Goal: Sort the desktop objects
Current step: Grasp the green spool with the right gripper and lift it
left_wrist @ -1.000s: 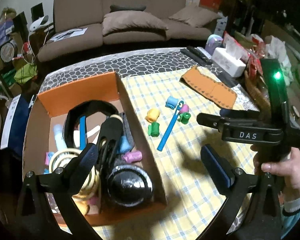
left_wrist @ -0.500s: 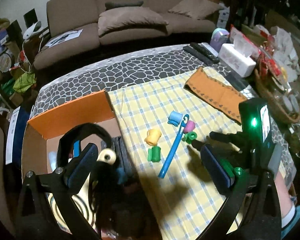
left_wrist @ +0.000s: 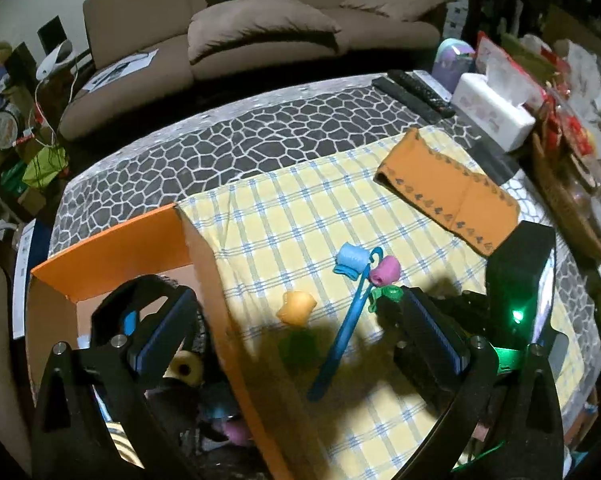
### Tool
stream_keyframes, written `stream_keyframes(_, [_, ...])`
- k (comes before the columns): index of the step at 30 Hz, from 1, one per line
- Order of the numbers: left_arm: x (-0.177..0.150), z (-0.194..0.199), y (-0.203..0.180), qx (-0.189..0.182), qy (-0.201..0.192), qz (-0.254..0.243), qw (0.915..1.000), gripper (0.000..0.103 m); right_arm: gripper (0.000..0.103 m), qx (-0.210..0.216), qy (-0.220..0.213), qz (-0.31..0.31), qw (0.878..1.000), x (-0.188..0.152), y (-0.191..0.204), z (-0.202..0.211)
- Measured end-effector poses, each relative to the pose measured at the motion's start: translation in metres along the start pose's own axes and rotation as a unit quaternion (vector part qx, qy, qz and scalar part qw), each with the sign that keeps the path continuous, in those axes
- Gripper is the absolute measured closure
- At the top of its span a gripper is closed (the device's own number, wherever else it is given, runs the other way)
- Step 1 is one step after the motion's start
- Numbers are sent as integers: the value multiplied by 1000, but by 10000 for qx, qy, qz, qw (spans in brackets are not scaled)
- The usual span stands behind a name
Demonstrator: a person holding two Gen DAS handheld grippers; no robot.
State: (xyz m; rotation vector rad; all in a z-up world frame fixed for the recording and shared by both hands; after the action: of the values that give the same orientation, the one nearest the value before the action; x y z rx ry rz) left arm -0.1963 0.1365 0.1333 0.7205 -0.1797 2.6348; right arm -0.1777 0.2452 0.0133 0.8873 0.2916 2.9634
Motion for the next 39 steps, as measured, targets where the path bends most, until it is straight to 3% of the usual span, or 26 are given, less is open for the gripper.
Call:
stream_keyframes(16, [8, -45, -39, -72, 309, 58, 9995, 1, 84, 108, -187, -595, 9980, 2, -60, 50])
stream_keyframes(21, [10, -70, -52, 58, 440, 83, 9990, 18, 84, 83, -212, -705, 9973, 1, -77, 62])
stream_keyframes(28, [10, -105, -62, 81, 583, 266, 9979, 22, 84, 73, -244, -745, 9969, 0, -91, 72])
stream_keyframes(37, [6, -125, -74, 211, 604, 245, 9976, 38, 84, 96, -179, -734, 9971, -2, -95, 70])
stream_keyframes(39, [6, -126, -74, 248, 588, 248, 9977, 49, 84, 98, -179, -737, 9971, -2, -95, 69])
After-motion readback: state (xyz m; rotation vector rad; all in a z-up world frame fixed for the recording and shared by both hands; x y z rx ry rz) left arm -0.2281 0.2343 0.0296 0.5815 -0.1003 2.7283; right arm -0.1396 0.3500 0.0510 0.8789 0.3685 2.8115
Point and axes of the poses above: each gripper's, at about its wrist camera, not at the fingertips, and z roughly against the way its jaws point, y to its left, x to its top, the point moved 1 cm from there along -z, roughly the way its jaws point, and after that the axes turned 3 degrees about -x, right-handed, at the moved point
